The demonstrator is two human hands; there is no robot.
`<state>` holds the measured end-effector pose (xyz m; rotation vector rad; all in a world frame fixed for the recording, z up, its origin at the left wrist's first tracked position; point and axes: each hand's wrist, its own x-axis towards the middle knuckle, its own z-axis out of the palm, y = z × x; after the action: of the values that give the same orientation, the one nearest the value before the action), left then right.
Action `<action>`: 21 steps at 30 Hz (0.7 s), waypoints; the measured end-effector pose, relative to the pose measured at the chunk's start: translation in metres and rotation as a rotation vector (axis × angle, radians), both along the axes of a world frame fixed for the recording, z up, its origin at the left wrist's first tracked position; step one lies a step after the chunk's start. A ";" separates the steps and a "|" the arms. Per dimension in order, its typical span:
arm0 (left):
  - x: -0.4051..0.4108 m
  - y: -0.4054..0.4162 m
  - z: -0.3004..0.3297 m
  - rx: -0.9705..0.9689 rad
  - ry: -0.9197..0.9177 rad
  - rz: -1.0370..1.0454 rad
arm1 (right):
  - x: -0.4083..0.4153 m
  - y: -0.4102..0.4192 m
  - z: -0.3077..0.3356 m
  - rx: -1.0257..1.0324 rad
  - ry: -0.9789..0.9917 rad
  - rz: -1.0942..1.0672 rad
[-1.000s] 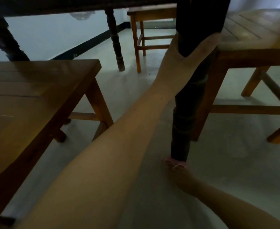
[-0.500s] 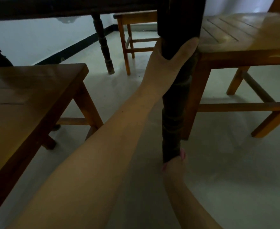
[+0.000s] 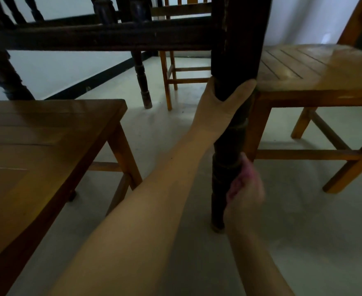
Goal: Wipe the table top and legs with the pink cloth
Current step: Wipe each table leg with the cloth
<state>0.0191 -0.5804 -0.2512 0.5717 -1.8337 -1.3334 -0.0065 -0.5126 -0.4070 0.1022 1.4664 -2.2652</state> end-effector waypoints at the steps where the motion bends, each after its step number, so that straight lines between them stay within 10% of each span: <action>1: 0.000 0.000 0.000 0.007 0.001 -0.001 | -0.001 -0.004 0.028 -0.093 0.113 -0.006; 7: -0.001 -0.002 -0.003 0.022 0.001 0.003 | -0.002 -0.014 0.054 -0.085 0.729 0.027; 13: -0.001 -0.005 -0.004 0.037 -0.008 -0.013 | -0.032 0.004 -0.057 0.345 0.088 0.362; 21: -0.005 -0.007 -0.007 0.031 0.009 0.014 | -0.070 -0.019 0.056 0.053 0.347 0.674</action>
<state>0.0145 -0.5876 -0.2582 0.5932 -1.8018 -1.3547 -0.0760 -0.5312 -0.3508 -0.6959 1.4351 -1.7367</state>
